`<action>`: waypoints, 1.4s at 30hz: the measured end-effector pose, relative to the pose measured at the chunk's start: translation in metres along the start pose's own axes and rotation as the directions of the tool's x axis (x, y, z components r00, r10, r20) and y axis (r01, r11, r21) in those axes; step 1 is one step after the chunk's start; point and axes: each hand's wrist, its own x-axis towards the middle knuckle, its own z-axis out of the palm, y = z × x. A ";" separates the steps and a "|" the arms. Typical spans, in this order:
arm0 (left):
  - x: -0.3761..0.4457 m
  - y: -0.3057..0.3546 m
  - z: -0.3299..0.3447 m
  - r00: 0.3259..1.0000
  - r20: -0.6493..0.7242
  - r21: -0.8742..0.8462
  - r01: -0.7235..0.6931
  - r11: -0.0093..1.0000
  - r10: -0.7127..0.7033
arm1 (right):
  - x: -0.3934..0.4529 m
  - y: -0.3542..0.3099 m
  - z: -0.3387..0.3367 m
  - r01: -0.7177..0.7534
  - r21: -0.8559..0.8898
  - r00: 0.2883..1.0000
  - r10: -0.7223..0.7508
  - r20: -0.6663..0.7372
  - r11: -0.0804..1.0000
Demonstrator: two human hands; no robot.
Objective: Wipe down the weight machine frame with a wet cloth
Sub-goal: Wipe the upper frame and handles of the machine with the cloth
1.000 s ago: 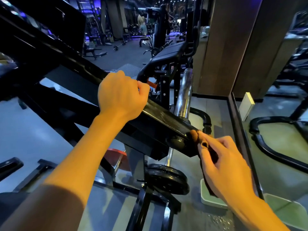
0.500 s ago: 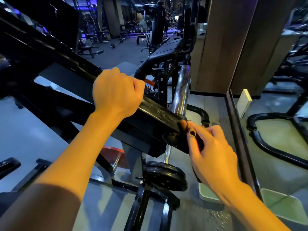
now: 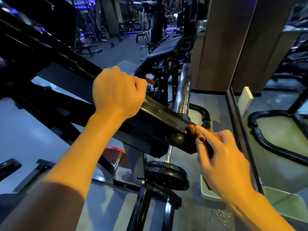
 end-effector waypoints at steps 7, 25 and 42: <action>-0.001 -0.001 -0.002 1.000 0.000 -0.024 -0.017 1.000 0.017 | 0.045 -0.057 0.013 0.196 0.019 0.981 -0.196 -0.010 0.980; 0.000 -0.002 -0.001 1.000 0.013 -0.024 -0.005 1.000 0.005 | 0.041 -0.043 0.009 0.206 -0.005 0.979 -0.206 0.002 0.978; -0.001 0.000 0.000 1.000 -0.006 -0.021 -0.018 1.000 0.018 | 0.018 -0.010 -0.001 0.146 -0.020 0.989 -0.146 -0.004 0.989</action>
